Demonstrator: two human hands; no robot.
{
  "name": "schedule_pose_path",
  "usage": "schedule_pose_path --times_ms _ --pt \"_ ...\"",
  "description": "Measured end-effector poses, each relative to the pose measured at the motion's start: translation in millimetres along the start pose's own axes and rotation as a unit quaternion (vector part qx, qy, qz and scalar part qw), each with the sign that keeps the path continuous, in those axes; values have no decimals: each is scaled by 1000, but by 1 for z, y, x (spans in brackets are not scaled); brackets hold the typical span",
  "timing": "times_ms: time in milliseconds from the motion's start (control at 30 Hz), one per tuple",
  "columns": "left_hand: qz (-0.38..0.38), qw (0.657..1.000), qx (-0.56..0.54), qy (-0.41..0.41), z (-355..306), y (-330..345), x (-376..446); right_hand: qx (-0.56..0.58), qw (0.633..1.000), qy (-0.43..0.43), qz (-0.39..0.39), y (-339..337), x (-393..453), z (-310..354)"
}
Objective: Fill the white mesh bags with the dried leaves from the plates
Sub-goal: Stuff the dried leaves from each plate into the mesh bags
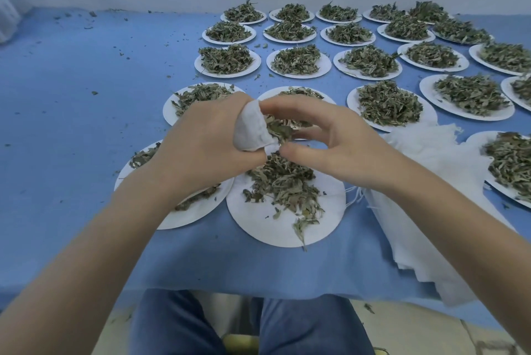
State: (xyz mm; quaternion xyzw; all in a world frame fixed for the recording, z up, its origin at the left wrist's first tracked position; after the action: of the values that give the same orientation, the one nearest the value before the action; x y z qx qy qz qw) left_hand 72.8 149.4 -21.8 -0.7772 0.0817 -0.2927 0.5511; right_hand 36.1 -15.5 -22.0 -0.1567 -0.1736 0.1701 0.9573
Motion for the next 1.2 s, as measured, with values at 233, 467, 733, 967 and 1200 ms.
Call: schedule_pose_path --times_ms 233,467,733,967,1200 --pt "-11 999 35 7 -2 -4 0 40 993 -18 -112 -4 4 0" --pt "13 997 65 36 -19 -8 4 -93 989 -82 -82 -6 8 16" --pt "6 997 34 70 -38 -1 3 -150 987 -56 -11 10 12 7" --pt "46 996 57 45 -24 -6 -1 -106 987 -5 117 1 10 16" --pt "29 990 137 16 -5 -23 -6 58 998 10 1 -14 4 13"
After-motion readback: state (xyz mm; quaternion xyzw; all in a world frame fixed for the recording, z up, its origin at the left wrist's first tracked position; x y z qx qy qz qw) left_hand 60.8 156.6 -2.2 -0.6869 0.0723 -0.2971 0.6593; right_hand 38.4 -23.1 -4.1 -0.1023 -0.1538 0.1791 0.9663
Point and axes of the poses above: each hand's wrist, its own x-axis towards the middle knuckle, its own y-axis out of the palm, z = x × y, the point moved 3 cm from there along x, towards the middle knuckle, and after that the axes turned 12 degrees about x, right-handed, at the moved point
